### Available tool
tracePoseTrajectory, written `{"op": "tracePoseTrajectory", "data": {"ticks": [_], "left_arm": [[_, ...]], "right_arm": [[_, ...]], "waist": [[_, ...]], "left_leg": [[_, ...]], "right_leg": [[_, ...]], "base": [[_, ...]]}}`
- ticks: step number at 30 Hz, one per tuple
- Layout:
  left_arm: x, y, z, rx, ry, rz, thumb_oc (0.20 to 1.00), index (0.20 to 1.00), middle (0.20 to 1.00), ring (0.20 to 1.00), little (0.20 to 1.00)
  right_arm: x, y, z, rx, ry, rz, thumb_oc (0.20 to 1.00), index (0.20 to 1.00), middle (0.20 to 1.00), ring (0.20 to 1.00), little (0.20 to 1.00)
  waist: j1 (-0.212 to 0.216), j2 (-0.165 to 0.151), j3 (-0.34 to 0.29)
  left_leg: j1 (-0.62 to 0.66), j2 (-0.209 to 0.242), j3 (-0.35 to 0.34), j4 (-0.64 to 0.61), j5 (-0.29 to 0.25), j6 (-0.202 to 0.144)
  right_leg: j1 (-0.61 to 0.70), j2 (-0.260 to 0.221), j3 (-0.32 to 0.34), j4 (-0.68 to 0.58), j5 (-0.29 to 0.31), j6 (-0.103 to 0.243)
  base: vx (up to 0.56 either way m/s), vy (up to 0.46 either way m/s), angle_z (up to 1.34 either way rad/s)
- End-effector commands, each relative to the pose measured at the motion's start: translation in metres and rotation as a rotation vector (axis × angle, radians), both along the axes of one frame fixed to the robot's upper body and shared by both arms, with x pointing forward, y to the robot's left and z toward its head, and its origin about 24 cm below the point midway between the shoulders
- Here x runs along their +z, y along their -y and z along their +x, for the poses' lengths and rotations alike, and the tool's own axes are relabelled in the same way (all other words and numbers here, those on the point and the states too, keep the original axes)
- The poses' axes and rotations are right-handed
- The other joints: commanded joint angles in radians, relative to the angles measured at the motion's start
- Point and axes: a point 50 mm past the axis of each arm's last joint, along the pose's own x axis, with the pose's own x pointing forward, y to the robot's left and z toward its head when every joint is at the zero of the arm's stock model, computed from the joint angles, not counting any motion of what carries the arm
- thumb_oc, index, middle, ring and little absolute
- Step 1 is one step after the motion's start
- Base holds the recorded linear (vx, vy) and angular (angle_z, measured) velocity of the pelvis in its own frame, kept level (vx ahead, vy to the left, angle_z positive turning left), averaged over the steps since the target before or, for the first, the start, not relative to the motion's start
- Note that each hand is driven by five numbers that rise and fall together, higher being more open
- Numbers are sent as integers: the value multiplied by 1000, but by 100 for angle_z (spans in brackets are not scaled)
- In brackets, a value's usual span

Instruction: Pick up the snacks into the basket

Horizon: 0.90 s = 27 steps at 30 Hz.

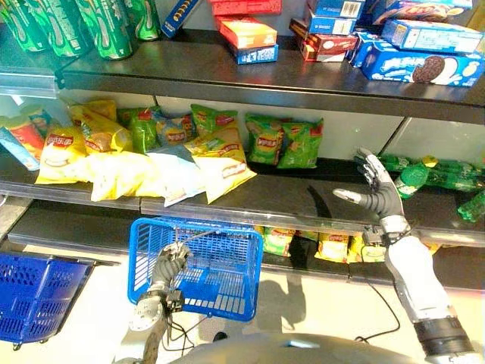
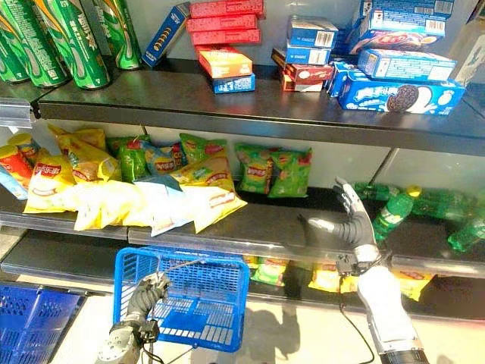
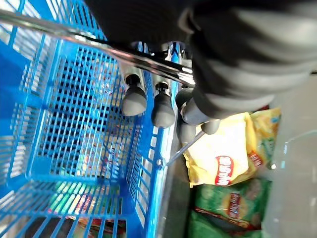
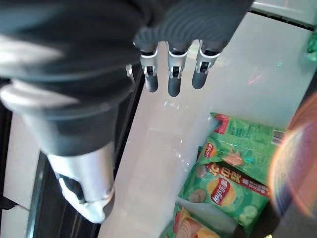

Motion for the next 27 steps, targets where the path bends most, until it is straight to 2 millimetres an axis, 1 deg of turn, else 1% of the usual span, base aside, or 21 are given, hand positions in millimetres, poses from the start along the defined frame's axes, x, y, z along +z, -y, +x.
{"op": "tracePoseTrajectory", "data": {"ticks": [1, 2, 3, 5, 6, 7, 9, 11, 14, 15, 16, 19, 20, 21, 22, 23, 24, 26, 27], "left_arm": [[62, -7, 40, -6, 343, 1, 200, 200, 200, 200, 200], [62, -8, 40, -6, 343, 1, 200, 200, 200, 200, 200], [76, -4, 47, -21, 403, -2, 200, 200, 200, 200, 200], [90, -1, 52, -40, 467, -3, 200, 200, 200, 200, 200], [91, -2, 52, -39, 469, -3, 200, 200, 200, 200, 200], [102, 1, 58, -56, 519, 1, 200, 200, 200, 200, 200], [116, 9, 66, -86, 578, -12, 200, 200, 200, 200, 200], [131, 18, 73, -124, 641, -22, 200, 200, 200, 200, 200], [143, 31, 81, -173, 697, -34, 200, 200, 200, 200, 200], [146, 34, 84, -188, 706, -31, 200, 200, 200, 200, 200], [146, 34, 84, -188, 706, -31, 200, 200, 200, 200, 200], [154, 35, 86, -197, 738, -28, 200, 200, 200, 200, 200], [154, 35, 86, -197, 738, -28, 200, 200, 200, 200, 200], [157, 34, 86, -201, 752, -21, 200, 200, 200, 200, 200], [160, 35, 87, -211, 760, -10, 200, 200, 200, 200, 200], [166, 38, 89, -230, 792, -7, 200, 200, 200, 200, 200], [167, 38, 89, -229, 793, -7, 200, 200, 200, 200, 200], [174, 42, 91, -250, 827, -12, 200, 200, 200, 200, 200], [174, 42, 91, -250, 828, -12, 200, 200, 200, 200, 200]], "right_arm": [[28, -12, 26, 38, 121, -31, 1000, 1000, 1000, 1000, 1000], [28, -12, 26, 38, 121, -31, 1000, 1000, 1000, 1000, 1000], [31, -20, 44, 48, 118, -32, 1000, 1000, 1000, 1000, 1000], [36, -30, 60, 61, 118, -31, 1000, 1000, 1000, 1000, 1000], [36, -30, 61, 62, 120, -31, 1000, 1000, 1000, 1000, 1000], [43, -41, 77, 70, 125, -6, 1000, 1000, 1000, 1000, 1000], [48, -48, 94, 54, 109, 41, 1000, 1000, 1000, 1000, 1000], [60, -50, 105, 43, 125, 55, 1000, 1000, 1000, 1000, 1000], [75, -41, 116, -22, 150, 95, 1000, 1000, 1000, 1000, 1000], [81, -34, 123, -64, 153, 107, 1000, 1000, 1000, 1000, 1000], [82, -34, 123, -64, 154, 107, 1000, 1000, 1000, 1000, 1000], [94, -24, 130, -115, 169, 128, 1000, 1000, 1000, 1000, 1000], [94, -24, 130, -115, 169, 128, 1000, 1000, 1000, 1000, 1000], [102, -17, 135, -149, 172, 108, 1000, 1000, 1000, 1000, 1000], [110, -11, 138, -162, 180, 74, 1000, 1000, 1000, 1000, 1000], [120, 1, 144, -226, 185, 78, 1000, 1000, 1000, 1000, 1000], [121, 1, 144, -226, 187, 78, 1000, 1000, 1000, 1000, 1000], [143, 19, 148, -295, 216, 69, 1000, 1000, 1000, 1000, 1000], [143, 19, 148, -294, 216, 69, 1000, 1000, 1000, 1000, 1000]], "waist": [[50, -36, -12], [50, -36, -12], [71, -46, 21], [95, -58, 54], [93, -58, 54], [115, -70, 90], [139, -77, 131], [160, -79, 173], [182, -75, 207], [193, -72, 214], [191, -72, 214], [209, -67, 229], [209, -66, 229], [225, -64, 236], [230, -62, 241], [243, -55, 255], [242, -55, 256], [253, -45, 278], [253, -45, 278]], "left_leg": [[7, -3, -58, 7, -79, 4], [7, -3, -58, 7, -79, 4], [-18, -6, -70, 17, -73, 5], [-51, -11, -83, 35, -70, 6], [-53, -12, -83, 37, -71, 6], [-96, -20, -95, 67, -70, 5], [-146, -33, -112, 97, -66, 5], [-199, -42, -134, 123, -57, 2], [-257, -59, -183, 151, -45, 0], [-278, -71, -209, 163, -41, 0], [-280, -71, -211, 164, -42, 0], [-303, -87, -239, 184, -40, -1], [-303, -88, -240, 184, -40, -1], [-318, -95, -252, 195, -41, -2], [-328, -100, -261, 203, -42, -3], [-347, -112, -272, 220, -44, -3], [-349, -113, -272, 223, -45, -3], [-379, -126, -283, 248, -48, -6], [-380, -126, -283, 249, -49, -6]], "right_leg": [[-29, -100, -22, 11, -20, 138], [-29, -100, -22, 11, -20, 138], [-43, -102, -31, 11, -11, 135], [-64, -101, -41, 19, -7, 131], [-65, -101, -41, 20, -7, 131], [-96, -102, -56, 41, -6, 126], [-134, -103, -72, 70, -10, 122], [-184, -105, -91, 112, -13, 120], [-231, -116, -134, 163, -27, 121], [-239, -124, -159, 174, -34, 123], [-239, -124, -161, 174, -34, 123], [-243, -135, -187, 183, -42, 124], [-243, -135, -188, 183, -42, 124], [-245, -142, -199, 192, -48, 124], [-250, -148, -207, 198, -51, 125], [-258, -156, -217, 211, -56, 126], [-259, -157, -218, 212, -57, 126], [-279, -166, -224, 233, -59, 124], [-280, -166, -224, 234, -60, 124]], "base": [[-33, -2, 0], [-95, -17, 1], [-157, -34, 1], [-156, -40, 16], [-170, -47, 31], [-184, -42, 25], [-238, -43, 41], [-216, -26, 35], [-112, -5, 59], [-41, 7, 55], [-10, 21, 57], [-1, 12, 47], [14, 17, 24], [12, 9, 29], [7, 29, 34], [-2, 22, 37], [-24, 29, 34], [-32, 27, 32], [-19, 50, 29]]}}
